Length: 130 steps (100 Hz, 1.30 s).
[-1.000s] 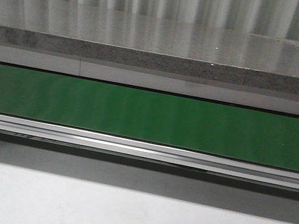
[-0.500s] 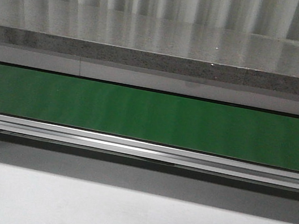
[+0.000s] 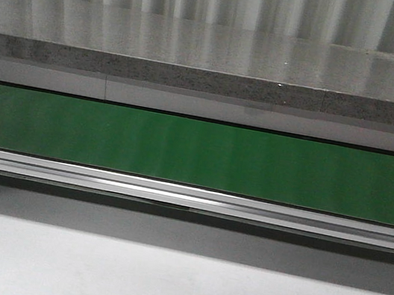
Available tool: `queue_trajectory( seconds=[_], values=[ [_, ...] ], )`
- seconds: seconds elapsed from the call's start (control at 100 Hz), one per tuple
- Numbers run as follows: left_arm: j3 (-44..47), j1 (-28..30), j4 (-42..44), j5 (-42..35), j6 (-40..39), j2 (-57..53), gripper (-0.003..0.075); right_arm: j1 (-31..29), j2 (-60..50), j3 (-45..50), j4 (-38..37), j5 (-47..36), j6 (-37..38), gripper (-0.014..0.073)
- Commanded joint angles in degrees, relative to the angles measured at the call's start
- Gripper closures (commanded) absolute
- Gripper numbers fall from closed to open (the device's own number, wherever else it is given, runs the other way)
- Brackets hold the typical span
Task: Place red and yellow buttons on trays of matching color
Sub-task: 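Grasp a red button on the table with the left gripper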
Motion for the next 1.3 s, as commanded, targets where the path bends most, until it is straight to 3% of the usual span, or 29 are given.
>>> queue_trajectory(
  seconds=[0.0,0.71,1.15,1.29],
  values=[
    [-5.35,1.2,-1.43,0.86,-1.31,1.88,0.0258,0.05,0.37,-1.22,0.16,-3.89,-0.36,0.066],
    [-28.37,3.0,-6.87,9.22,-3.61,26.62,0.0258,0.05,0.37,-1.22,0.16,-3.89,-0.36,0.066],
    [-32.62,3.0,-6.97,8.03,-3.75,32.07,0.026,0.05,0.37,-1.22,0.16,-3.89,-0.36,0.066],
    [-32.62,3.0,-6.97,7.9,-3.75,32.07,0.0314,0.05,0.37,-1.22,0.16,-3.89,-0.36,0.066]
  ],
)
